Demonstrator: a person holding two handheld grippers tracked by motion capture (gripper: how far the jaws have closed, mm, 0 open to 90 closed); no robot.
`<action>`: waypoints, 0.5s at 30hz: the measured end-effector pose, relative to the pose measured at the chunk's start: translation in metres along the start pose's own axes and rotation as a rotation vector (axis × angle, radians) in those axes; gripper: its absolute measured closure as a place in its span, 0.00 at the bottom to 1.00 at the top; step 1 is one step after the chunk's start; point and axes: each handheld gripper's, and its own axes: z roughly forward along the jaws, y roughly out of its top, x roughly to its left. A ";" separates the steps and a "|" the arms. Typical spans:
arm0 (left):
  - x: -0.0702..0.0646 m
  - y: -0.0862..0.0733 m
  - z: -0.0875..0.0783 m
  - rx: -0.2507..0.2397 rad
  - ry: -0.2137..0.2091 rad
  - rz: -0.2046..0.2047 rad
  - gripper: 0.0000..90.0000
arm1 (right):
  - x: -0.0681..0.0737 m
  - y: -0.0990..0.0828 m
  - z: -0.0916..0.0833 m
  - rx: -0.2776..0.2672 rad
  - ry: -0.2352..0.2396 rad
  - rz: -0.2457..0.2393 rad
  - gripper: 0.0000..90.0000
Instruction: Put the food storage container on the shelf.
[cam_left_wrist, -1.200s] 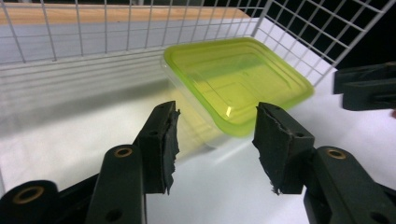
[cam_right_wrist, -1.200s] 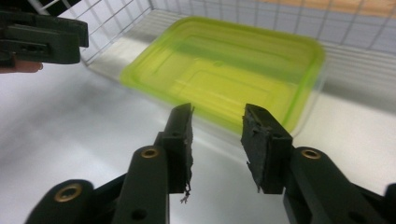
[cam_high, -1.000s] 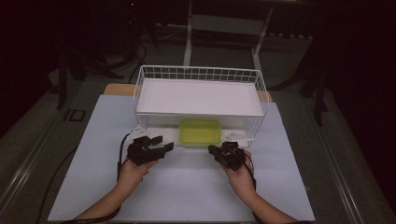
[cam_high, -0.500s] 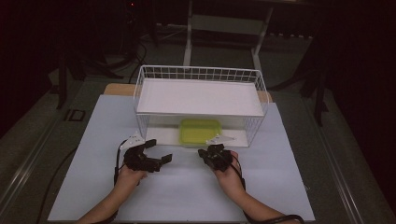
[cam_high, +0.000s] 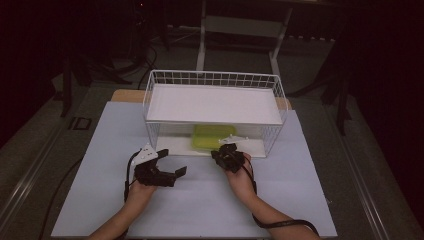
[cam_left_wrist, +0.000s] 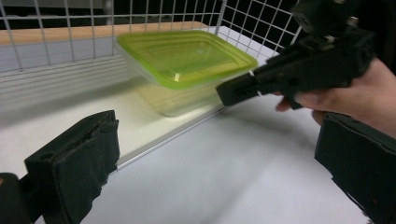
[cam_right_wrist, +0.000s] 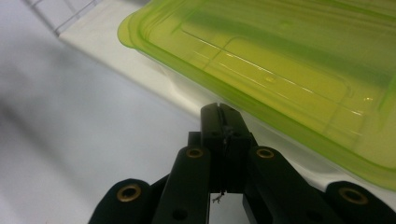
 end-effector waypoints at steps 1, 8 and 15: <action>-0.001 0.000 0.000 -0.001 0.000 0.004 0.01 | -0.001 0.002 0.001 -0.008 -0.011 -0.004 1.00; -0.002 0.001 0.000 -0.010 -0.019 0.007 0.01 | -0.010 0.011 0.008 -0.039 -0.035 -0.013 1.00; -0.002 -0.001 0.002 -0.002 -0.022 0.018 0.01 | -0.017 0.017 0.016 -0.034 -0.049 0.033 0.99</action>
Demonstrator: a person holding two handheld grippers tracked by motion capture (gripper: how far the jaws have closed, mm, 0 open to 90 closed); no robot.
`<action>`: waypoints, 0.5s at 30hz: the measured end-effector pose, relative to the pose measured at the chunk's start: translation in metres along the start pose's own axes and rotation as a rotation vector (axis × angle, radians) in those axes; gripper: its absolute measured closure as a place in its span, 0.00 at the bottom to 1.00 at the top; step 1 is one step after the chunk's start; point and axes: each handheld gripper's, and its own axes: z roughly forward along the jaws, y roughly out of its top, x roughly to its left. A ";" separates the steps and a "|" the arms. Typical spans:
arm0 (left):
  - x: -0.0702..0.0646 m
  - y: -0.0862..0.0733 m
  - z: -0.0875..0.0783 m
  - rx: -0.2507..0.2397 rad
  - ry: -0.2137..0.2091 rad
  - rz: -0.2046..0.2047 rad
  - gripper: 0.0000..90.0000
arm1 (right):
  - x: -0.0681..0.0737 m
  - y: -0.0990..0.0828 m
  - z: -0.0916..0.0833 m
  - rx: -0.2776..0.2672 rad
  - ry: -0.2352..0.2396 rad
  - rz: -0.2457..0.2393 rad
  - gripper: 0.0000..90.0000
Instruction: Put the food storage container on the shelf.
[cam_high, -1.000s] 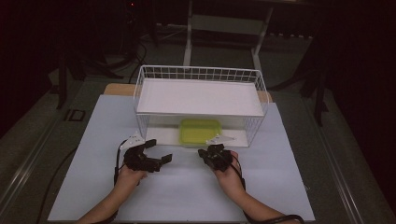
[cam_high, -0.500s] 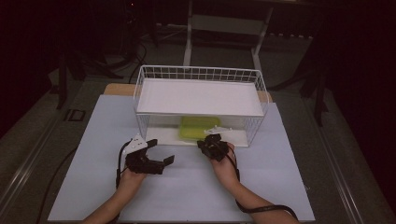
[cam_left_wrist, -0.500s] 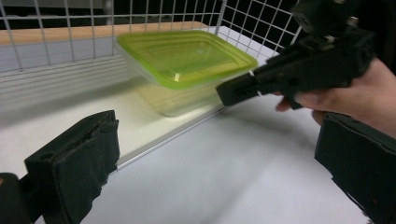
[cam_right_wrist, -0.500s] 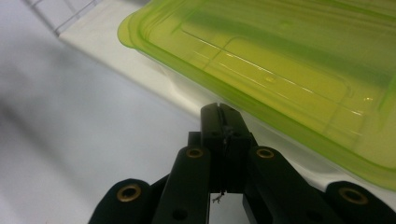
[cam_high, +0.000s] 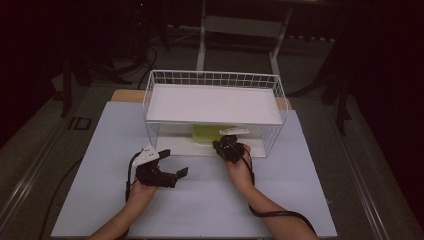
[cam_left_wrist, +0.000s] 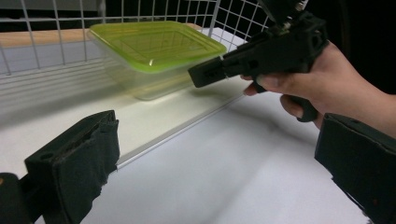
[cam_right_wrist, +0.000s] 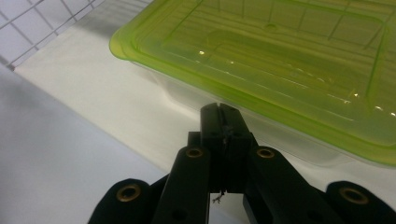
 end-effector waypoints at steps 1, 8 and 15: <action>0.000 0.000 0.000 0.000 0.000 0.000 0.01 | 0.000 0.000 0.000 0.000 0.000 0.000 0.99; -0.002 -0.002 0.003 0.020 0.002 0.033 0.01 | -0.001 0.006 0.010 -0.004 0.004 -0.022 0.98; -0.003 -0.002 0.003 0.022 0.004 0.044 0.01 | 0.001 0.003 0.008 -0.010 0.024 -0.009 0.96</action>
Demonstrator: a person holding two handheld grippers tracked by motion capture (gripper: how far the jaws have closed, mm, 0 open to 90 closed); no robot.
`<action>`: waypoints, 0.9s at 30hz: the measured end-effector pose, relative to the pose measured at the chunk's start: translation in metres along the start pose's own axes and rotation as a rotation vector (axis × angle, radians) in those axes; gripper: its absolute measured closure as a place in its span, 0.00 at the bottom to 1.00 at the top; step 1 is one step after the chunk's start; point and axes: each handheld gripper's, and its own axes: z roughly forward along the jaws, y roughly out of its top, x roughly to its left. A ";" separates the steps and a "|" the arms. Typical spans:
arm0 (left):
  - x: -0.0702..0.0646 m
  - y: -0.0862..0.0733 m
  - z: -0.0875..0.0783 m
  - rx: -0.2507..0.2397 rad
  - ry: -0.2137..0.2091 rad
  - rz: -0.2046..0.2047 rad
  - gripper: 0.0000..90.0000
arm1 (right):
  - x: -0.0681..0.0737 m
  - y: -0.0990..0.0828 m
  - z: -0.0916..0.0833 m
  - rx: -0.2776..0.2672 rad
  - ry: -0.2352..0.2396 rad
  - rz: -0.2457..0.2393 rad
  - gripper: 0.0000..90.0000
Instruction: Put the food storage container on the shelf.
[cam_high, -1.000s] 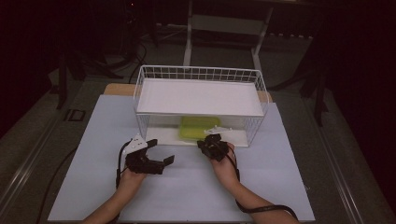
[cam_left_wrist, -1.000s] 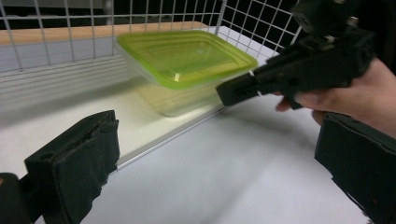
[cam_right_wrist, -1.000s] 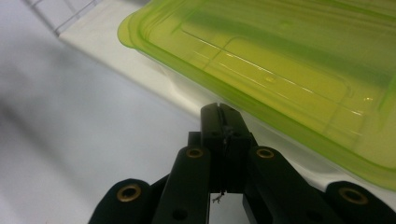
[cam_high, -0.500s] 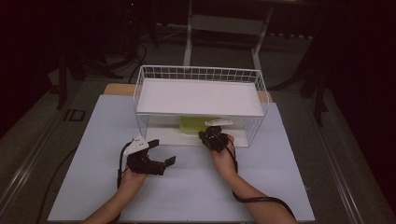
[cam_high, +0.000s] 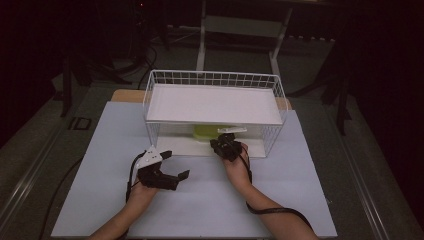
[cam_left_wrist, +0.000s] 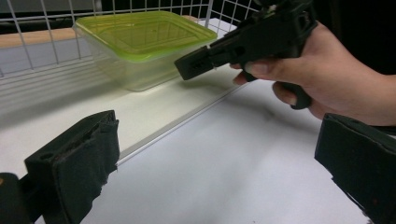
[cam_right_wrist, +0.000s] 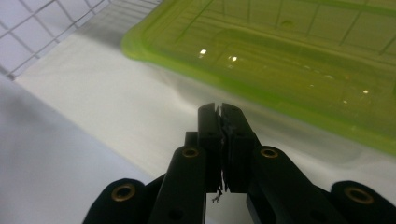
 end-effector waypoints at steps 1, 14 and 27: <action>0.000 0.000 -0.001 0.001 0.000 -0.006 0.01 | 0.004 -0.002 -0.004 -0.002 -0.004 -0.011 0.94; -0.001 0.002 -0.006 -0.008 -0.033 -0.024 0.01 | 0.016 -0.014 -0.037 -0.080 0.066 -0.025 0.60; -0.018 0.024 -0.007 -0.007 -0.117 0.000 0.01 | 0.014 -0.019 -0.081 -0.093 0.233 -0.035 0.24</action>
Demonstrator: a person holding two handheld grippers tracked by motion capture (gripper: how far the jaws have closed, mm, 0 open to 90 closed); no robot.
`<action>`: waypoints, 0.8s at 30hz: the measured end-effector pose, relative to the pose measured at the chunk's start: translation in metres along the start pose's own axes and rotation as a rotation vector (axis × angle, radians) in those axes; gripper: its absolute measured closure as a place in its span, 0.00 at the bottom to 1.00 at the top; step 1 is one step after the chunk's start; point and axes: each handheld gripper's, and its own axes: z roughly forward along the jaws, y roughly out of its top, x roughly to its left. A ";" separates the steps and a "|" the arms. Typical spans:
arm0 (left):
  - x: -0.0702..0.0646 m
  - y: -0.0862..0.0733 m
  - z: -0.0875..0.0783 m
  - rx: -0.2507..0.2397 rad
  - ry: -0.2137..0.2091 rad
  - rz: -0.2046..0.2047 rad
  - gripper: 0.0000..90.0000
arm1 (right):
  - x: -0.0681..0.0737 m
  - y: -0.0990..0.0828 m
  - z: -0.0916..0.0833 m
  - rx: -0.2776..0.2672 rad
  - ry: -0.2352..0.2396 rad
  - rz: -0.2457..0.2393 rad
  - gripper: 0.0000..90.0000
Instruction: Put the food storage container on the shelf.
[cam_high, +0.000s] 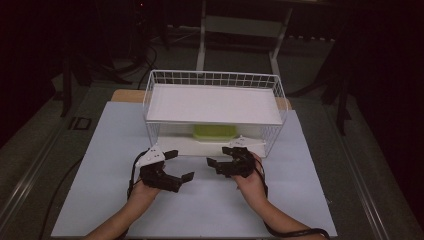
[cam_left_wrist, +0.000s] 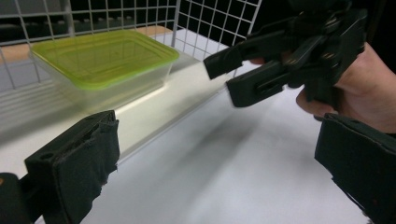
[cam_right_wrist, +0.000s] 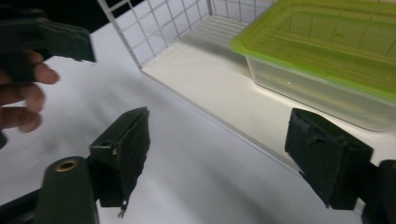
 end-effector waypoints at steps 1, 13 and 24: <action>-0.001 0.000 -0.001 0.008 -0.005 0.000 0.01 | 0.000 0.000 -0.003 -0.004 0.004 0.002 0.24; -0.013 0.000 -0.018 0.025 -0.044 0.035 0.01 | 0.007 -0.015 -0.030 -0.009 0.007 -0.047 0.21; -0.024 -0.007 -0.033 0.042 -0.077 0.042 0.01 | 0.017 -0.030 -0.055 -0.030 0.007 -0.083 0.21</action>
